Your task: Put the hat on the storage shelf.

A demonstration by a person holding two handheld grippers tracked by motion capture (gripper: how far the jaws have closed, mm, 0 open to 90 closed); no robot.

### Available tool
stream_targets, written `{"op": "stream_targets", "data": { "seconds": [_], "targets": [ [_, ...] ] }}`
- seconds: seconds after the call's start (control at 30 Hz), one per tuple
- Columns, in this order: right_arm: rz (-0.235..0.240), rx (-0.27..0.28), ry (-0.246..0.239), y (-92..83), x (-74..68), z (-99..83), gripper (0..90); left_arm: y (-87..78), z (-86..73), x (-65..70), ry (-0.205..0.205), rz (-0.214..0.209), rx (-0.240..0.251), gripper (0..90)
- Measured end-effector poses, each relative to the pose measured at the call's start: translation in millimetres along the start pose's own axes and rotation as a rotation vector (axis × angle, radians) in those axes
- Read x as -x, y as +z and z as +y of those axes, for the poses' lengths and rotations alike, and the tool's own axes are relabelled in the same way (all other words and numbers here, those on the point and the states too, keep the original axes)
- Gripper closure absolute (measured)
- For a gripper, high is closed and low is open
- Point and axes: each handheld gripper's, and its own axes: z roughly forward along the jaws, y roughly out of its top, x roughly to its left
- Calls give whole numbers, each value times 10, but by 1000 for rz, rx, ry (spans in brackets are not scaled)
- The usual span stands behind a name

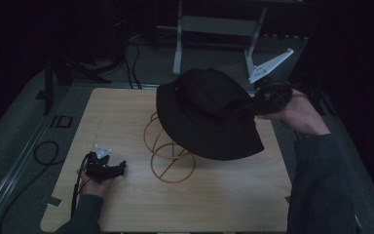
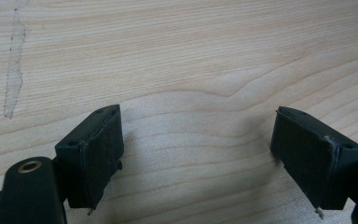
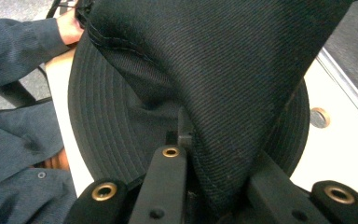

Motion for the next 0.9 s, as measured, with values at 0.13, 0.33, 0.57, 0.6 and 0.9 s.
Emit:
{"op": "stream_targets", "data": {
  "seconds": [0.13,0.33,0.57,0.6,0.9],
  "targets": [
    [28,-15,-28,160,-41,112,871,1,0,2,-3,0,2,175],
    [80,-56,-61,527,-126,300,869,2,-1,1,-2,0,3,175],
    [123,-105,-66,891,-187,440,847,4,-1,2,-3,2,5,175],
    [127,-118,-71,940,-192,451,841,3,0,1,-2,2,5,175],
    [114,-200,-49,1183,-258,481,563,3,0,1,-2,2,5,175]
  ]
}}
